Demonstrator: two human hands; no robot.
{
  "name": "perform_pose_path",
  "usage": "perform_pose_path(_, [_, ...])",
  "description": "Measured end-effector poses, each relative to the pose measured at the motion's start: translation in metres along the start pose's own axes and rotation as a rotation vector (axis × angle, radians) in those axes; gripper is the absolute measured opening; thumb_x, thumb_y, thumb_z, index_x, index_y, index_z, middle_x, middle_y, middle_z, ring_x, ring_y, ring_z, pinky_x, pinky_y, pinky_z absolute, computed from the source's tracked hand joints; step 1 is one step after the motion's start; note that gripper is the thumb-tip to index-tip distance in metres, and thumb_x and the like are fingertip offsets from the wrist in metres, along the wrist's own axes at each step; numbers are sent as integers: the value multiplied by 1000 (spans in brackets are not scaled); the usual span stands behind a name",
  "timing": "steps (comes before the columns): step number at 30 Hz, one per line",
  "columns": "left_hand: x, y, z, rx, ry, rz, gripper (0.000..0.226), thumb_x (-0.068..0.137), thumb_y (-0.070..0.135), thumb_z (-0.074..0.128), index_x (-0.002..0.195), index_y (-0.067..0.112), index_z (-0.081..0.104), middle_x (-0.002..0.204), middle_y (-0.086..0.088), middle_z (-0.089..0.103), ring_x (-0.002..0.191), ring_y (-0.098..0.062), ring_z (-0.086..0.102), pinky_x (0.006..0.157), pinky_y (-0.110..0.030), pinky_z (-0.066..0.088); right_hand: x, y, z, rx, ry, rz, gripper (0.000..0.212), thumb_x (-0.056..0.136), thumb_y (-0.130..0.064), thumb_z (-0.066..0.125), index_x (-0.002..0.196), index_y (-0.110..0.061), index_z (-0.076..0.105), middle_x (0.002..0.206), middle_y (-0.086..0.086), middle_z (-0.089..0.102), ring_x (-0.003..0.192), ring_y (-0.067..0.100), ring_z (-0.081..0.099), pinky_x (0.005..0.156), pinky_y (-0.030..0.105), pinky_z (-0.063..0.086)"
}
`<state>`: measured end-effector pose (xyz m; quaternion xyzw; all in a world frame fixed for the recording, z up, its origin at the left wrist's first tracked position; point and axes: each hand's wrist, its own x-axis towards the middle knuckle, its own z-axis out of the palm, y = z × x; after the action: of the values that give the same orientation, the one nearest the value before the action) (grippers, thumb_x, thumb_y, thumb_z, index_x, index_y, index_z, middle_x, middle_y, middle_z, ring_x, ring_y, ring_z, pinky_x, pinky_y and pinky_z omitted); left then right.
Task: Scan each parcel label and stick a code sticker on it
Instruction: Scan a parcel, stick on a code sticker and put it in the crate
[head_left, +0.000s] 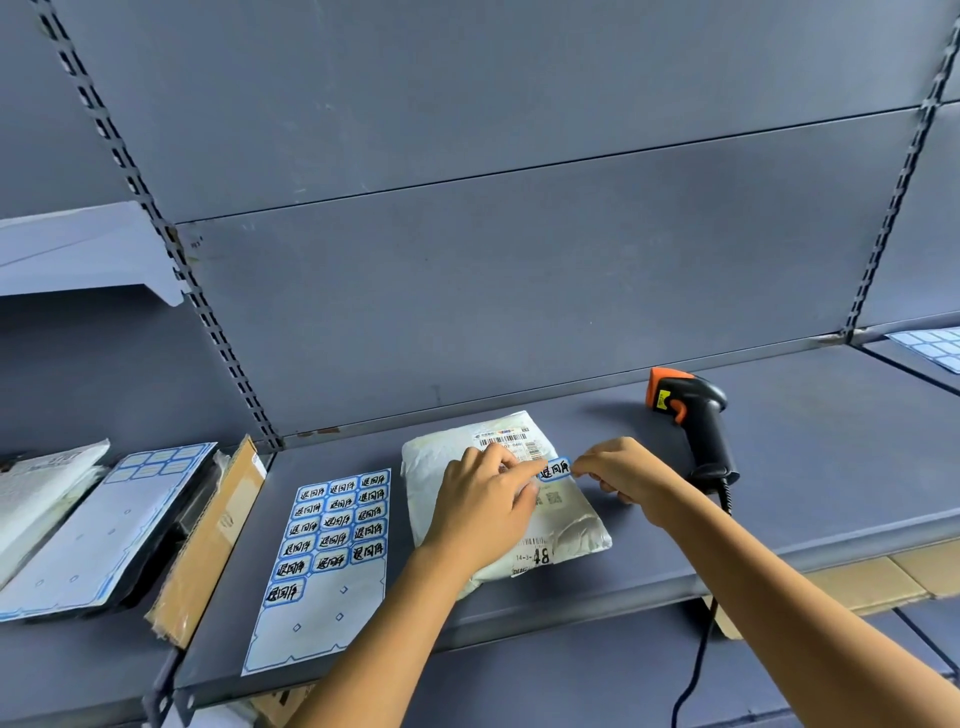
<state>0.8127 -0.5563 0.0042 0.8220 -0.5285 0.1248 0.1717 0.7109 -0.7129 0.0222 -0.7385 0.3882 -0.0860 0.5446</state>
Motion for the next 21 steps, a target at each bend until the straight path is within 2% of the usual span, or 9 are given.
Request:
perform_pose_path(3, [-1, -1, 4, 82, -22, 17, 42, 88, 46, 34, 115, 40, 65, 94, 5, 58, 80, -21, 54, 66, -34, 43, 2, 2, 2, 5, 14, -3, 24, 83, -13, 61, 97, 5, 68, 75, 9, 47, 64, 18, 35, 54, 27, 25])
perform_pose_path(8, [0, -1, 2, 90, -92, 53, 53, 88, 51, 23, 123, 38, 60, 108, 3, 57, 96, -24, 51, 79, -38, 41, 3, 4, 4, 0, 29, 9, 20, 82, -14, 62, 90, 3, 69, 70, 9, 46, 65, 18, 33, 56, 29, 25])
perform_pose_path(12, [2, 7, 3, 136, -35, 175, 41, 86, 37, 36, 106, 26, 71, 110, 9, 66, 100, -20, 61, 83, -30, 38, 2, 7, 5, -2, 34, -5, 18, 79, -14, 63, 83, 2, 68, 72, 10, 38, 63, 18, 29, 56, 29, 21])
perform_pose_path(14, [1, 11, 6, 134, -39, 235, 42, 86, 35, 37, 110, 22, 69, 120, 9, 65, 113, -15, 60, 95, -27, 34, 1, 8, 5, -3, 43, -14, 18, 78, -14, 63, 84, 2, 68, 71, 10, 37, 64, 18, 29, 57, 28, 22])
perform_pose_path(16, [-1, 14, 7, 93, -136, 233, 57, 89, 45, 28, 131, 19, 56, 142, 5, 49, 131, -10, 45, 108, -23, 27, -1, 7, 6, -1, 42, -19, 17, 79, -14, 64, 83, 1, 69, 67, 9, 39, 63, 18, 31, 57, 27, 24])
perform_pose_path(17, [-2, 14, 7, 82, -183, 236, 68, 88, 53, 19, 142, 18, 42, 152, 5, 33, 140, -9, 30, 112, -23, 16, -2, 6, 6, 5, 39, -21, 15, 80, -14, 64, 81, 0, 68, 65, 7, 40, 62, 17, 33, 57, 27, 25])
perform_pose_path(19, [-2, 14, 7, 76, -256, 230, 83, 81, 63, 4, 151, 19, 19, 159, 7, 10, 146, -6, 7, 112, -21, 0, -4, 6, 5, 23, 35, -28, 12, 80, -14, 64, 74, -4, 65, 62, 5, 41, 62, 17, 34, 56, 27, 26])
perform_pose_path(21, [-2, 13, 9, 85, -247, 230, 86, 79, 64, 2, 151, 20, 18, 159, 7, 10, 146, -7, 6, 111, -21, -2, -5, 6, 6, 26, 26, -33, 12, 81, -13, 63, 70, -7, 63, 61, 4, 44, 61, 16, 37, 56, 26, 29])
